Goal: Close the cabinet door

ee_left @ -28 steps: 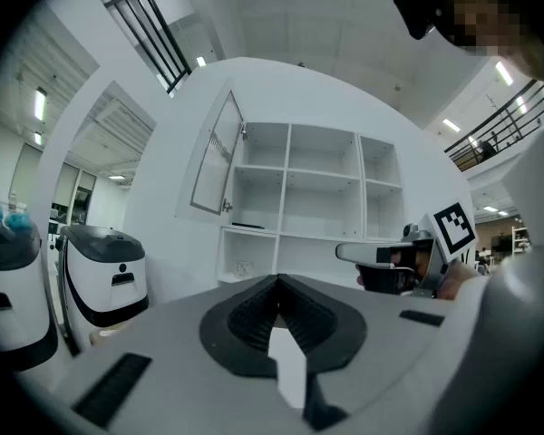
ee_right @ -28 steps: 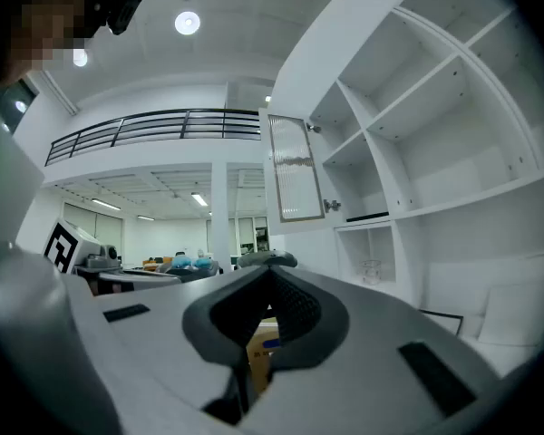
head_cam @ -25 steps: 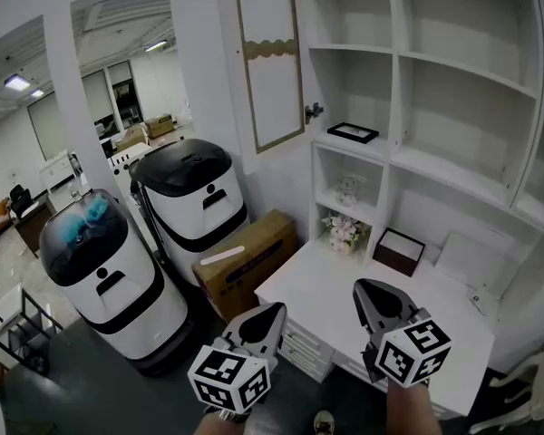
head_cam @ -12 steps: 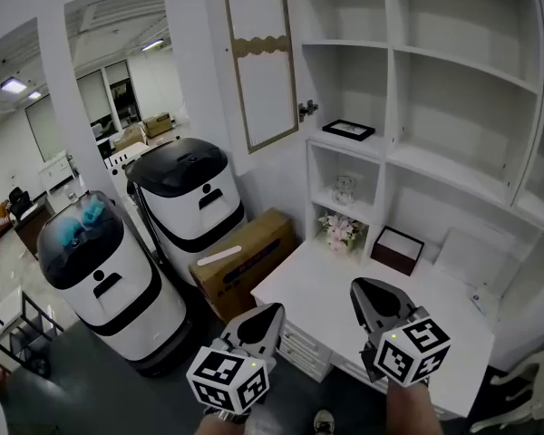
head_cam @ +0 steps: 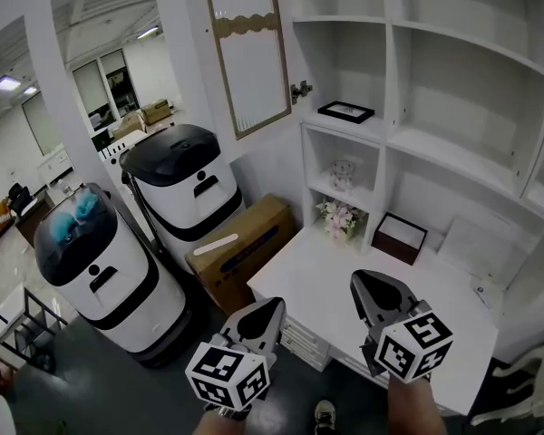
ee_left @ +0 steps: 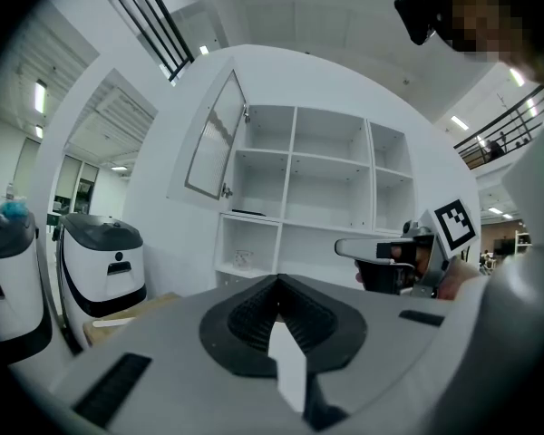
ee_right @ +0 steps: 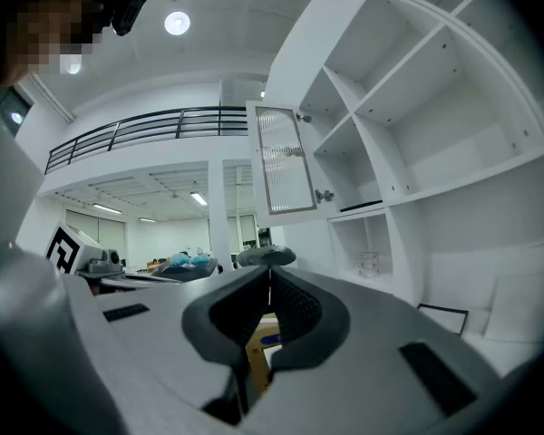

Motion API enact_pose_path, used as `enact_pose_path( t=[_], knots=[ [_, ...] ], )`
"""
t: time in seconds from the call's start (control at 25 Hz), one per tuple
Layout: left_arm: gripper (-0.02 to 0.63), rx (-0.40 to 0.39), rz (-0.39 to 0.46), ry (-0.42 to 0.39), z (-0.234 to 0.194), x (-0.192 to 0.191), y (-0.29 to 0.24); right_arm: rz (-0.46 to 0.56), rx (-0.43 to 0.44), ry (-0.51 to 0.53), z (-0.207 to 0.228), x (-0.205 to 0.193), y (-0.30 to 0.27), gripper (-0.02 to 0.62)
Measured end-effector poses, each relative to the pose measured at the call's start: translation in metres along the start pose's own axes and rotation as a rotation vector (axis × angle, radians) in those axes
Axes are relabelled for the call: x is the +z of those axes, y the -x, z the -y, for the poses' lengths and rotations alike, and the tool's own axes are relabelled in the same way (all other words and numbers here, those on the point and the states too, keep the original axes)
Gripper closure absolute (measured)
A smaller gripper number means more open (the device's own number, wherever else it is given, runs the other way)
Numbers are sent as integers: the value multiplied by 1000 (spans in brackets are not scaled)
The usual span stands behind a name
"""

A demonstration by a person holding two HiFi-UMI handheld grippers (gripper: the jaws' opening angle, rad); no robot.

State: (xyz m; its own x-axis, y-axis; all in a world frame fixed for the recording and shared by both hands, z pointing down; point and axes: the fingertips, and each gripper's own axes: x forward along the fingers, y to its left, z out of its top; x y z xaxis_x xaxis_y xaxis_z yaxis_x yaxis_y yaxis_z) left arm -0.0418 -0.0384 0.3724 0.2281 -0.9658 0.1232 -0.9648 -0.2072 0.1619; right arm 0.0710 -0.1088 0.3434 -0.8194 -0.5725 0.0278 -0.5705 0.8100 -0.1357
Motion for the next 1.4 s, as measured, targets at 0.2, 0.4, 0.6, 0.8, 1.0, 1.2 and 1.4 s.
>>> enact_pose_path(
  t=[0.2, 0.4, 0.6, 0.8, 1.0, 1.2, 1.4],
  knots=[
    [601, 10, -2, -6, 0, 3, -12, -3, 14, -2, 11, 1, -9, 591],
    [601, 33, 16, -3, -6, 11, -25, -1, 36, 3, 22, 8, -21, 591],
    [601, 51, 21, 2, -9, 14, -42, -3, 59, 7, 35, 12, -35, 591],
    [601, 84, 28, -4, -14, 18, -58, 2, 96, 3, 47, 15, -51, 591],
    [601, 119, 36, -13, -17, 22, -65, 16, 129, -2, 55, 19, -61, 591],
    [601, 142, 46, -19, -19, 30, -65, 36, 163, 0, 54, 29, -68, 591],
    [601, 163, 60, -31, -21, 39, -60, 47, 197, 0, 46, 35, -75, 591]
  ],
)
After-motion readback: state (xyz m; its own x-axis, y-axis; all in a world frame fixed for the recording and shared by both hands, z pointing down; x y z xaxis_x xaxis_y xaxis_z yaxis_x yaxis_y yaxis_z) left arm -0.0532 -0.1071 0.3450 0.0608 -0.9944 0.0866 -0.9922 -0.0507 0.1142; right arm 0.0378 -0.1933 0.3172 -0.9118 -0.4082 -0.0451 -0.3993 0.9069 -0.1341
